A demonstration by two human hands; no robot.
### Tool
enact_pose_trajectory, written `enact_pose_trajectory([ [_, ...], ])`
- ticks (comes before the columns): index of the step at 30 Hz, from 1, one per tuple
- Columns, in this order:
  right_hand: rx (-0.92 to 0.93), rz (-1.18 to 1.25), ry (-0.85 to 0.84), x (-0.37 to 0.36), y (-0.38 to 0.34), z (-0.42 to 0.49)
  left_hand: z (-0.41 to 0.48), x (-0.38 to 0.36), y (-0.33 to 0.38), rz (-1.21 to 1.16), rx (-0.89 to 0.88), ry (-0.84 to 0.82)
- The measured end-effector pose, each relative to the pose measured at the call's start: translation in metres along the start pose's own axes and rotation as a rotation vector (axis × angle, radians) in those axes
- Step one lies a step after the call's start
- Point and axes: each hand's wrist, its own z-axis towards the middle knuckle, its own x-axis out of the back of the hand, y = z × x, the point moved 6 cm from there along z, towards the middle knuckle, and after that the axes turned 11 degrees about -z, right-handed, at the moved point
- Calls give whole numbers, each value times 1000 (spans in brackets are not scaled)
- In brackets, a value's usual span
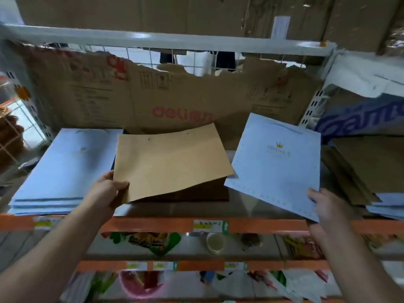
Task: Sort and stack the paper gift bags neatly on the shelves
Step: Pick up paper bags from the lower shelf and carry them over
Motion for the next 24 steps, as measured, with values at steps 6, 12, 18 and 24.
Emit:
enact_pose_trajectory([
  [6, 43, -8, 26, 7, 0, -30, 11, 11, -2, 12, 19, 37],
  [12, 73, -34, 9, 6, -1, -37, 14, 2, -7, 101, 15, -5],
  [18, 33, -113, 12, 4, 18, -30, 13, -28, -9, 175, 9, -59],
  [24, -3, -177, -72, -11, 20, -18, 18, -48, 1, 482, -133, 78],
])
